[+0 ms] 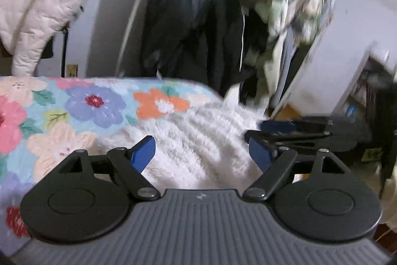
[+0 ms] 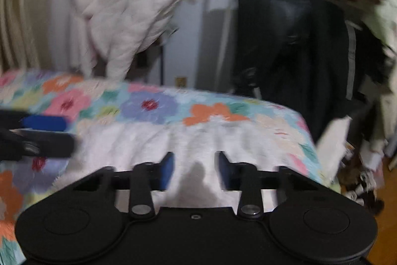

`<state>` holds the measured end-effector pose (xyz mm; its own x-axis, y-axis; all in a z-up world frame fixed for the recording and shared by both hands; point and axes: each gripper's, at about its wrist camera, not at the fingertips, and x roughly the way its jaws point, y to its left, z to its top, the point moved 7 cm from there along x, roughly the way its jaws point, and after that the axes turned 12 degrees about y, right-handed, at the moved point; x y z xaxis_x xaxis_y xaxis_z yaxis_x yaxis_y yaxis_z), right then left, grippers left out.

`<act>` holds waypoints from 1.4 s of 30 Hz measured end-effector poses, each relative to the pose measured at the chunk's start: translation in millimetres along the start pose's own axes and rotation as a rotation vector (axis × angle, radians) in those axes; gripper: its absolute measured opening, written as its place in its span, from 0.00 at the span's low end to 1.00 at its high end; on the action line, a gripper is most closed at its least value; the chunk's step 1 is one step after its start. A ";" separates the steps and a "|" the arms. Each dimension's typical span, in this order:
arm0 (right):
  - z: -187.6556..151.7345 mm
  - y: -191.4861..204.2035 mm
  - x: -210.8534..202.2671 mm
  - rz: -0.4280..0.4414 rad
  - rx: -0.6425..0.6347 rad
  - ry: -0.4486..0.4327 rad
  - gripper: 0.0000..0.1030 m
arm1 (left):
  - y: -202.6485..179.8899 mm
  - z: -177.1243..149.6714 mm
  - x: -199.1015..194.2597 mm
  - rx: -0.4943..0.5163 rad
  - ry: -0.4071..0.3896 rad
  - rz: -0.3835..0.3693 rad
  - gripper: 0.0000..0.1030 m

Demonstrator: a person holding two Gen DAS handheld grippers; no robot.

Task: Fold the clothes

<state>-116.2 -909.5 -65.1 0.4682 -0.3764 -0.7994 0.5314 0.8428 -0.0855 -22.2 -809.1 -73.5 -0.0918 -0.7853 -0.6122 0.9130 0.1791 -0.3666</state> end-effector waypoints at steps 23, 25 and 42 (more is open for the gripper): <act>-78.7 61.2 -70.5 -0.079 0.249 -0.046 0.79 | -15.0 -72.6 -58.2 0.214 0.149 0.317 0.95; -87.5 70.5 -83.1 -0.053 0.293 -0.053 0.81 | -24.7 -78.8 -77.4 0.245 0.129 0.343 0.99; -142.4 88.8 -125.5 -0.012 0.437 0.043 0.83 | -76.8 -115.5 -111.1 0.233 0.190 0.265 1.00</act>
